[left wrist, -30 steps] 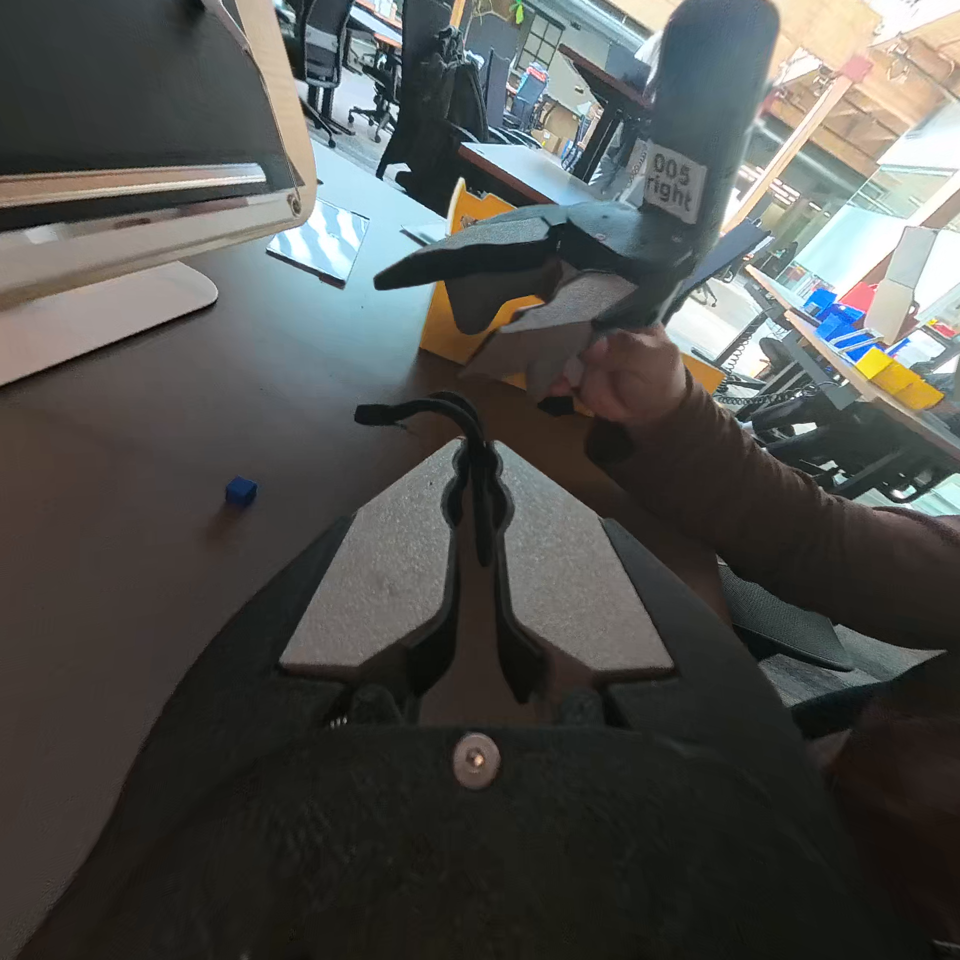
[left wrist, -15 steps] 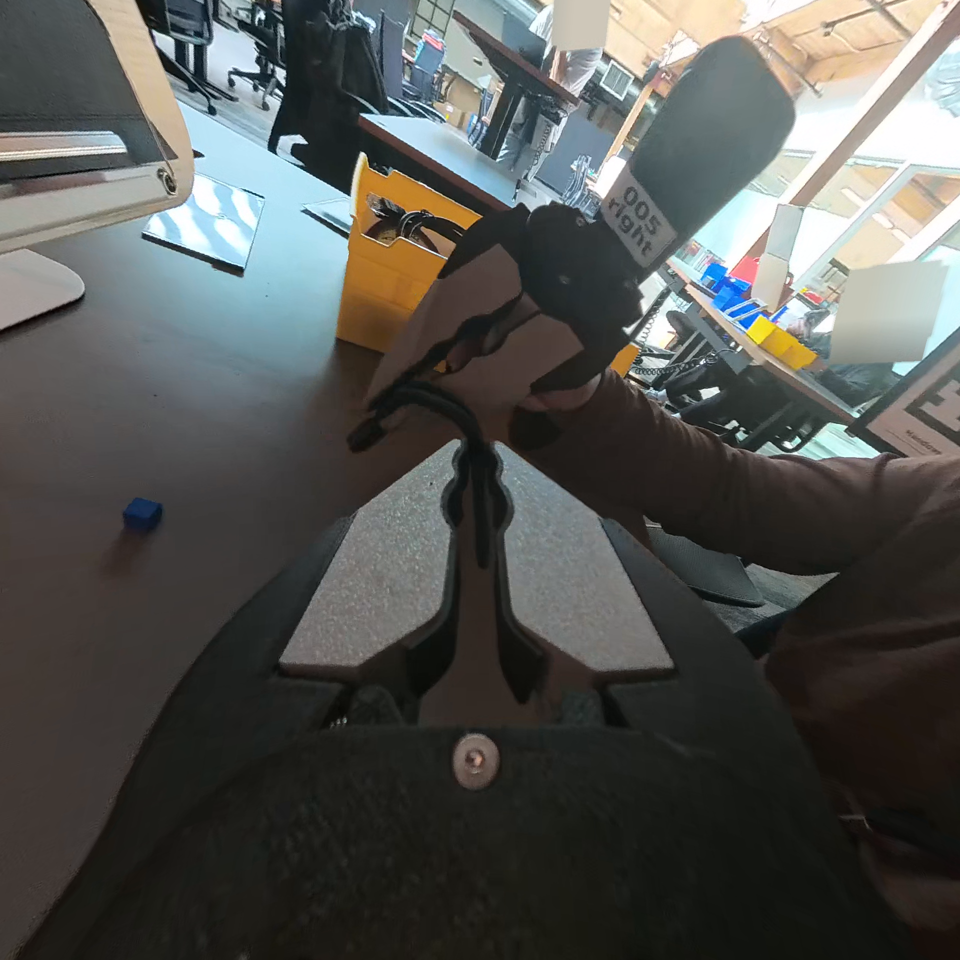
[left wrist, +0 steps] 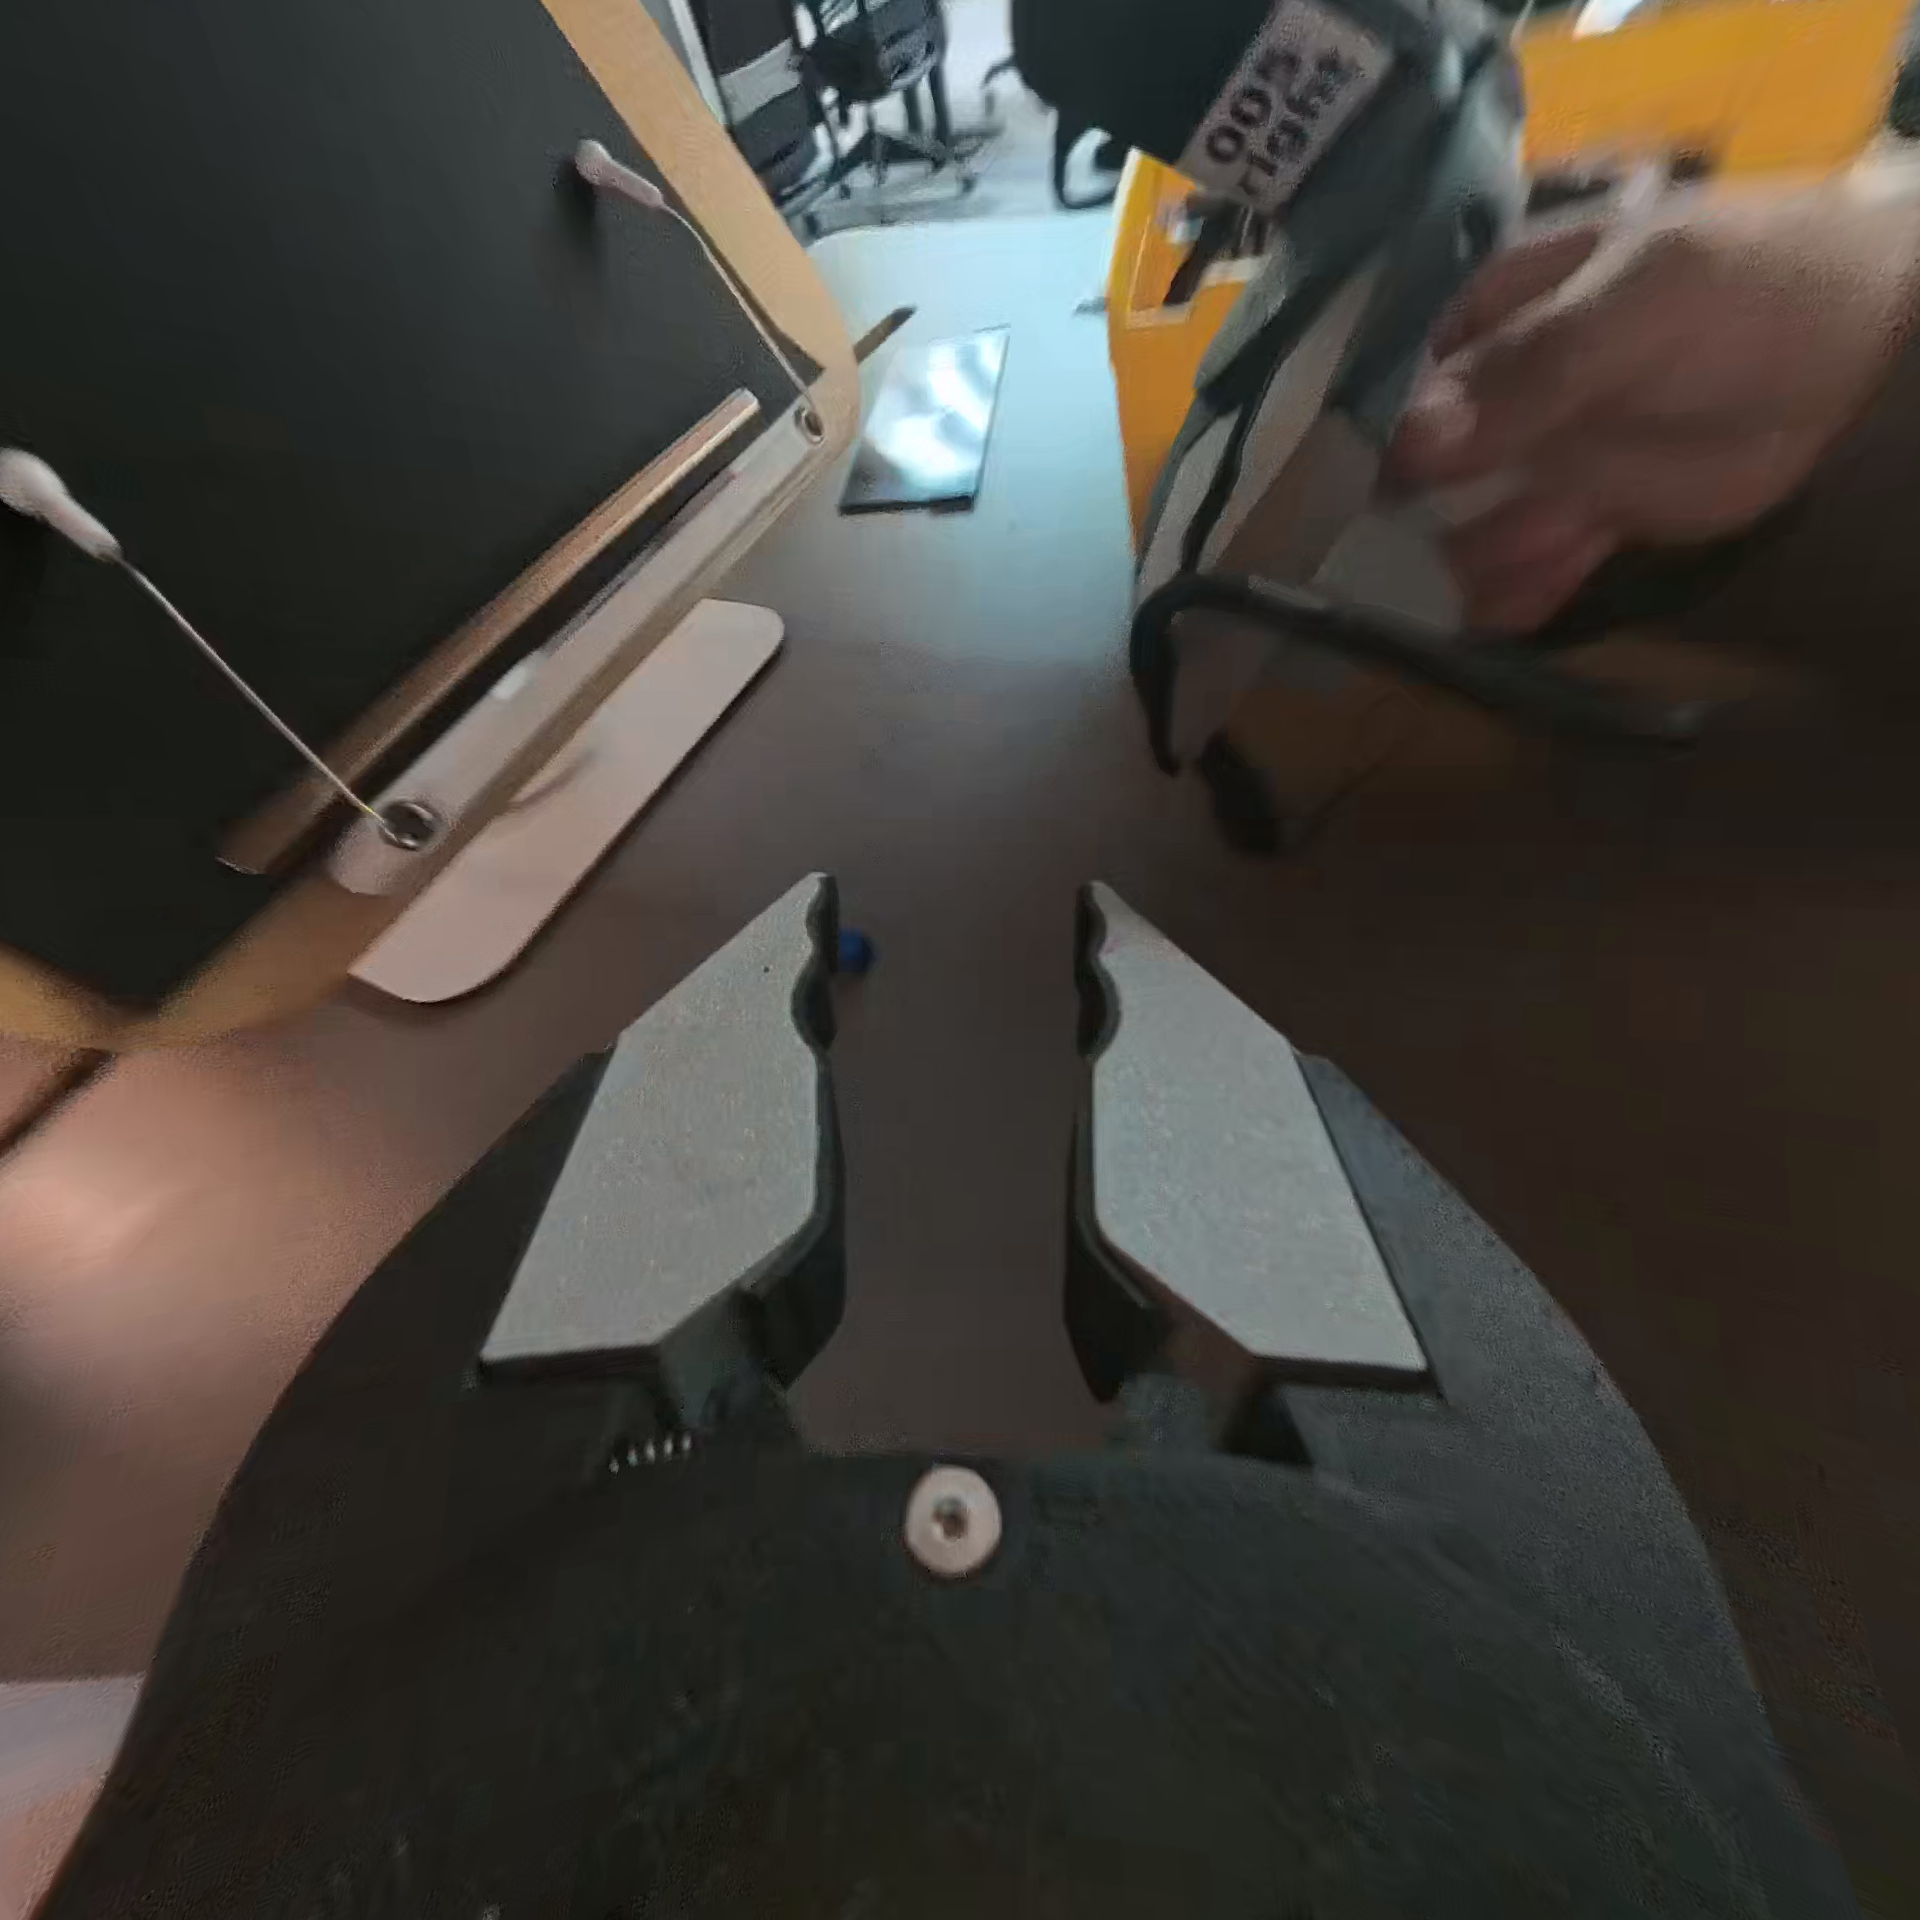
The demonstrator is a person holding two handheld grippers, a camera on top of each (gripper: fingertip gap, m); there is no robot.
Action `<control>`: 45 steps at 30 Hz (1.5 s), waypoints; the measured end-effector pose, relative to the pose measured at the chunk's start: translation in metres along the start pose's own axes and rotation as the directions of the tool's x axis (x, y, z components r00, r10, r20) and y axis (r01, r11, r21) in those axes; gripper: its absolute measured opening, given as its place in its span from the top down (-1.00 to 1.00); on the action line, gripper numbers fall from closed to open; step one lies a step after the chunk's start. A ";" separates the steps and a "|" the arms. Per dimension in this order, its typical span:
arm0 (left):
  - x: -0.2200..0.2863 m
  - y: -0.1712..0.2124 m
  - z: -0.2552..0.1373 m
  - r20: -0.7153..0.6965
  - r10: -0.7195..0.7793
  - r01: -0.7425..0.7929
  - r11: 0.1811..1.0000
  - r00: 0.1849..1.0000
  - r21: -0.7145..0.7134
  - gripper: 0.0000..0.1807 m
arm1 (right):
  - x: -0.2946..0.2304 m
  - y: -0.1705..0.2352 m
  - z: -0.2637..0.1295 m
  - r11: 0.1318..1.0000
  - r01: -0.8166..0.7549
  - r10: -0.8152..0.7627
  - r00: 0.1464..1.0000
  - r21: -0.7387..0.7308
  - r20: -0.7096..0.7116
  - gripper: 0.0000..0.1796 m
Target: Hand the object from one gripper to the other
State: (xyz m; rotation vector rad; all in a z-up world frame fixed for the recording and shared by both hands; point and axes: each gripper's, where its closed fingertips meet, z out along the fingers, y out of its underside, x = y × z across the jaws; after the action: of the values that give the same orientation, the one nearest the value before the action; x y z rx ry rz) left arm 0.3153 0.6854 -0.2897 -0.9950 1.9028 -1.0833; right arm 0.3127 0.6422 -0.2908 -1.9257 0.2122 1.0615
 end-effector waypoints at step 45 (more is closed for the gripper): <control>0.009 -0.035 -0.020 -0.513 -0.662 0.786 0.618 0.546 0.038 1.00 | 0.006 -0.003 0.019 0.522 0.763 -0.840 0.383 -0.381 -0.384 0.47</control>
State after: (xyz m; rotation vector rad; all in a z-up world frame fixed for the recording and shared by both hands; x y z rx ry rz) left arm 0.3035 0.6719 -0.2524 -1.5459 1.5779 -2.1820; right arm 0.3067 0.6598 -0.2979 -2.0199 -0.5150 -0.1647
